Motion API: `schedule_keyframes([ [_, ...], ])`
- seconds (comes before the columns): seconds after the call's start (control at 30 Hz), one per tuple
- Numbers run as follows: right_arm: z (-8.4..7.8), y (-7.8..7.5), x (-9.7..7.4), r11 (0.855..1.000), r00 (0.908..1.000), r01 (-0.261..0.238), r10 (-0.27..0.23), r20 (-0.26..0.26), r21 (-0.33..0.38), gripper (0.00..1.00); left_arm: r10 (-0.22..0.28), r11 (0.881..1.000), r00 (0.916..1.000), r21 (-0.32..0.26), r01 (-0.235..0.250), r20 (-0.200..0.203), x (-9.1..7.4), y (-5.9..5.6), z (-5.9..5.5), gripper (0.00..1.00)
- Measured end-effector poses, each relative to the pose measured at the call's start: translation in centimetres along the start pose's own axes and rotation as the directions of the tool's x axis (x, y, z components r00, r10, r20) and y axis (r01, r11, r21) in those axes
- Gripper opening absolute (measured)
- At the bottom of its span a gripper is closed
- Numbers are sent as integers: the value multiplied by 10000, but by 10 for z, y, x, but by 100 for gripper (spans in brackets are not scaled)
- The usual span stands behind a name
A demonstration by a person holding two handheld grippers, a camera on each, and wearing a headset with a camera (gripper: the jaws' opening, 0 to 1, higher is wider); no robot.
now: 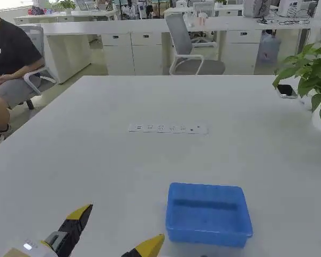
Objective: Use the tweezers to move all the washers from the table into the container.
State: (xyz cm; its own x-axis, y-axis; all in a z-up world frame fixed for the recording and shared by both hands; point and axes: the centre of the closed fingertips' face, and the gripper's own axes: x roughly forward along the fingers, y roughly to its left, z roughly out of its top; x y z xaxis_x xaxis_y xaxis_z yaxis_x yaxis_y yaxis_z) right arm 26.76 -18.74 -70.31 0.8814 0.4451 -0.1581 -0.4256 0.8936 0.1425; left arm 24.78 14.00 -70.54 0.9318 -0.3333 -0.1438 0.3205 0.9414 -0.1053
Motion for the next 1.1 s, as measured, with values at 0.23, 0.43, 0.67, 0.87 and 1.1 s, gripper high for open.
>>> schedule_keyframes([
  [0.23,-1,0,0,10000,10000,-5,4,-38,-63,74,13,10000,10000,10,-13,-13,0,0,0,86],
  [0.43,-1,-1,0,10000,10000,11,-11,-50,-52,74,23,10000,10000,8,-23,-39,0,1,-1,86],
  [0.67,-1,0,0,10000,10000,21,-22,-58,-74,74,26,10000,9999,45,-25,-112,0,0,-2,85],
  [0.87,-1,-2,-1,10000,10000,19,-19,-70,-68,74,5,10000,9998,98,-3,-179,0,0,-2,85],
  [1.1,-1,-1,0,10000,10000,22,-22,-30,-58,74,34,9999,9997,140,-31,-232,0,0,-3,84],
])
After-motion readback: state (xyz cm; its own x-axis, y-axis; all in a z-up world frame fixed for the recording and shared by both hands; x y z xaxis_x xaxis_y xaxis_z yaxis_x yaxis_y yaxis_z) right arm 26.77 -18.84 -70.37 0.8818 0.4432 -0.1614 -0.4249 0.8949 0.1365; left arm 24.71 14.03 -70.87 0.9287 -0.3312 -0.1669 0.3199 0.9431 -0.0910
